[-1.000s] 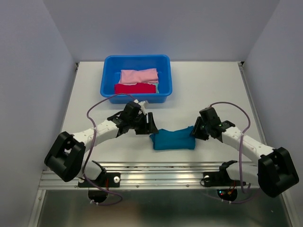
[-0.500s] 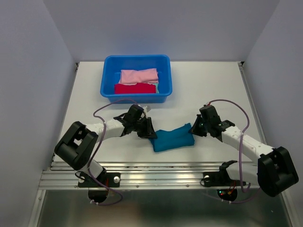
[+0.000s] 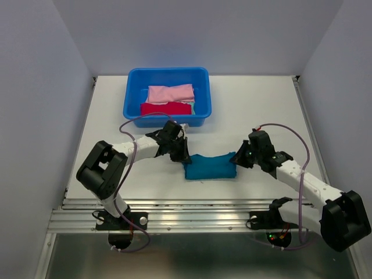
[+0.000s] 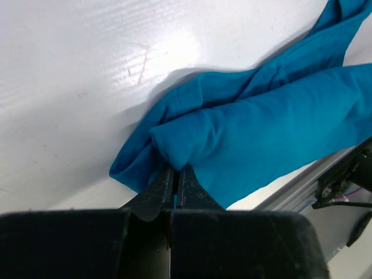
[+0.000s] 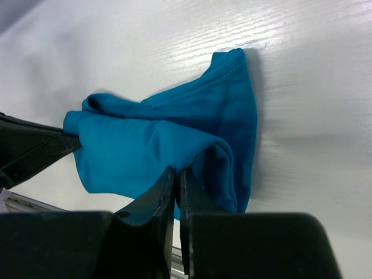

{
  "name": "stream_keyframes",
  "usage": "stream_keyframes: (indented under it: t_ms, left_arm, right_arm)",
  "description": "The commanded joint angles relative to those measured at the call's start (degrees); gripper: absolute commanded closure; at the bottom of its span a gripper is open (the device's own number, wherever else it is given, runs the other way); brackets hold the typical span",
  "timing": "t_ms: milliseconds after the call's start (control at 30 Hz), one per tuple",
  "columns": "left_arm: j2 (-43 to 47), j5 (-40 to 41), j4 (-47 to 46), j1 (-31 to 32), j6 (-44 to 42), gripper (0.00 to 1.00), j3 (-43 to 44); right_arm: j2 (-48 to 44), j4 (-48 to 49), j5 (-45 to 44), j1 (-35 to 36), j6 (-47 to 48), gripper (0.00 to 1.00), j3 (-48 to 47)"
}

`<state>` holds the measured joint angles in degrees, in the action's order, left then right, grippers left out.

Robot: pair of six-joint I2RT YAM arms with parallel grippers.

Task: Roll the t-shirts
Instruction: Roll the T-shirt to the center of the board.

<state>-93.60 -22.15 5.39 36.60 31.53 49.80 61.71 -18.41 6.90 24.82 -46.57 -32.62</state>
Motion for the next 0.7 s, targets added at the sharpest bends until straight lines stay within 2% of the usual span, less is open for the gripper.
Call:
stream_keyframes:
  t_ms: [0, 233, 667]
  left_arm:
    - [-1.14, 3.61, 3.40, -1.09, -4.81, 1.00, 3.37]
    - [-1.76, 3.25, 2.78, -1.18, -6.47, 1.00, 2.93]
    - [-1.32, 5.81, 6.56, -1.18, -11.83, 1.00, 6.01]
  right_arm:
    - [-1.86, 2.51, -0.73, 0.32, -1.16, 0.99, -0.68]
    - [1.74, 2.07, -10.66, 0.32, -0.63, 0.99, -3.76]
    - [5.44, 4.35, -10.59, 0.32, 0.95, 0.99, -5.87]
